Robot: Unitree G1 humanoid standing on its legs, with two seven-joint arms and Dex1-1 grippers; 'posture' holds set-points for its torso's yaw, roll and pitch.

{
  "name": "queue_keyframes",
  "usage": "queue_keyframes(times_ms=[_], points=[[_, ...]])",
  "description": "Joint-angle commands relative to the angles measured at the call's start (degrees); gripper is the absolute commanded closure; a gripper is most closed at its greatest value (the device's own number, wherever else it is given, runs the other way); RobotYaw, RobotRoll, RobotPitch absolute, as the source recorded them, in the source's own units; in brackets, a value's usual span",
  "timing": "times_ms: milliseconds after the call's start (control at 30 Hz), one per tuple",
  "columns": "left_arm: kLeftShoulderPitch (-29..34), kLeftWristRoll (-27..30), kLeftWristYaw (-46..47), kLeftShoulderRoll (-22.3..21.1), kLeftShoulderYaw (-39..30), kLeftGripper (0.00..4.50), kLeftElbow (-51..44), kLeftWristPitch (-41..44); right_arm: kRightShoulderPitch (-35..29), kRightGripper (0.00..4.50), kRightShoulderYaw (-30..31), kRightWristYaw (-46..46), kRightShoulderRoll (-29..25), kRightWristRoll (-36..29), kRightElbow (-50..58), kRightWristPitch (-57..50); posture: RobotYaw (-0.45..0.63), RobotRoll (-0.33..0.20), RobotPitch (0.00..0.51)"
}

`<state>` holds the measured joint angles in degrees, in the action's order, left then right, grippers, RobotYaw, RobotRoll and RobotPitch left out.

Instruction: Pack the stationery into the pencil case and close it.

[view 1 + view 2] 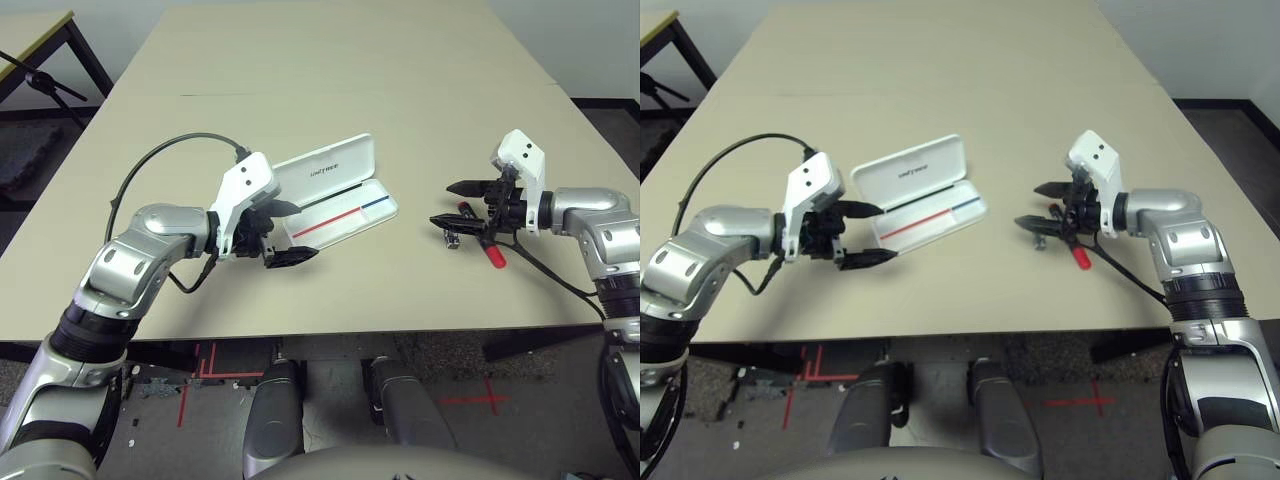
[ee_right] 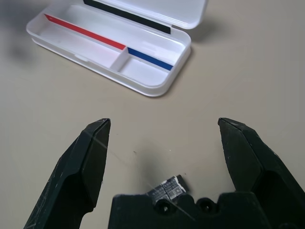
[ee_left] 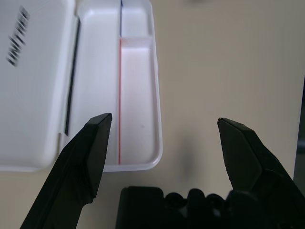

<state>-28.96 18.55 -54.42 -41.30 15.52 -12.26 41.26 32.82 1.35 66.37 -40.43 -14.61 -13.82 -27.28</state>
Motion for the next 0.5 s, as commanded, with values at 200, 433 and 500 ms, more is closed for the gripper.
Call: queue_keyframes(times_ms=[200, 433, 500], points=[[-1.32, -3.93, -1.64, 1.29, 5.33, 0.02, 2.35, -0.71, -0.6, 0.0, -0.64, -1.06, 0.32, -1.72, 1.9, -1.39, -0.05, 0.0, 0.129], [-1.67, -6.6, -2.72, 1.93, 7.61, 0.02, 4.14, -1.49, 0.06, 0.0, -0.7, -2.14, 0.57, -2.63, 1.97, -1.85, -0.05, 0.0, 0.131], [-1.66, -7.1, -2.98, 2.17, 8.03, 0.02, 4.4, -1.57, 0.14, 0.0, -0.57, -2.36, 0.59, -2.65, 1.85, -1.75, -0.05, 0.0, 0.131]])
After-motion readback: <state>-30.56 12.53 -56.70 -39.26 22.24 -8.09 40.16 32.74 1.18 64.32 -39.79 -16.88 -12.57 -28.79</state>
